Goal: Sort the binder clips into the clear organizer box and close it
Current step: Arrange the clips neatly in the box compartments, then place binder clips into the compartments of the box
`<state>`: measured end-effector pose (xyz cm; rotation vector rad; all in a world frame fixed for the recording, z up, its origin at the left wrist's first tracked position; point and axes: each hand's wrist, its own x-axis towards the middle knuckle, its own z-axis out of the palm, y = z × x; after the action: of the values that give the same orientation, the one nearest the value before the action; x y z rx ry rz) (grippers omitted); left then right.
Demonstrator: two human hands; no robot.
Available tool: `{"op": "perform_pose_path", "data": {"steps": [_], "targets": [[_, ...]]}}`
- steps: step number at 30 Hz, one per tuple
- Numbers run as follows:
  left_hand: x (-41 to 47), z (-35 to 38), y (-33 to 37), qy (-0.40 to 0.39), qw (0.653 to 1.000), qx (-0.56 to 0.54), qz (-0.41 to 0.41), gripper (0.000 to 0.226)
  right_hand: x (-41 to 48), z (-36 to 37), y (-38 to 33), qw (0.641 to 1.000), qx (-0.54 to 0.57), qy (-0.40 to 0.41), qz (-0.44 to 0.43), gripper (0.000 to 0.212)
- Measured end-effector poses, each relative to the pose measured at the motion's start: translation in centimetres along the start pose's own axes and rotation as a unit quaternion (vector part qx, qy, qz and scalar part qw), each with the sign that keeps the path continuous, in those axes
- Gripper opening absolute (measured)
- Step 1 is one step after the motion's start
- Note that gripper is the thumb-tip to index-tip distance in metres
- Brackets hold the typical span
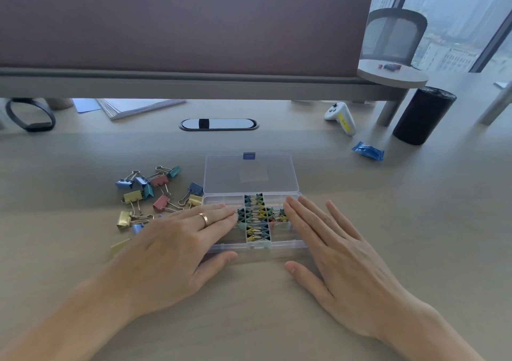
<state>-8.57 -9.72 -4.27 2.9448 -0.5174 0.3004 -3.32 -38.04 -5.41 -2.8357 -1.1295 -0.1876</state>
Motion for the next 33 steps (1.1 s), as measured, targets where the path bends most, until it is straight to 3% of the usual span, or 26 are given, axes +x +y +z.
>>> {"op": "perform_pose_path", "data": {"steps": [12, 25, 29, 33], "targets": [[0.1, 0.2, 0.2, 0.019, 0.999, -0.037, -0.021, 0.046, 0.4, -0.3, -0.7, 0.999, 0.032, -0.018, 0.003, 0.077], [-0.6, -0.3, -0.2, 0.019, 0.999, -0.028, -0.006, 0.05, 2.2, -0.4, -3.6, 0.996, 0.063, -0.043, -0.043, 0.081], [-1.1, -2.2, -2.3, 0.083, 0.99, -0.073, -0.085, 0.049, 2.3, -0.4, -4.2, 0.994, 0.076, -0.058, -0.052, 0.08], [-1.4, -2.9, -6.0, 0.096, 0.984, -0.089, -0.125, 0.038, 2.7, -0.8, -4.2, 0.994, 0.089, -0.035, -0.049, 0.078]]}}
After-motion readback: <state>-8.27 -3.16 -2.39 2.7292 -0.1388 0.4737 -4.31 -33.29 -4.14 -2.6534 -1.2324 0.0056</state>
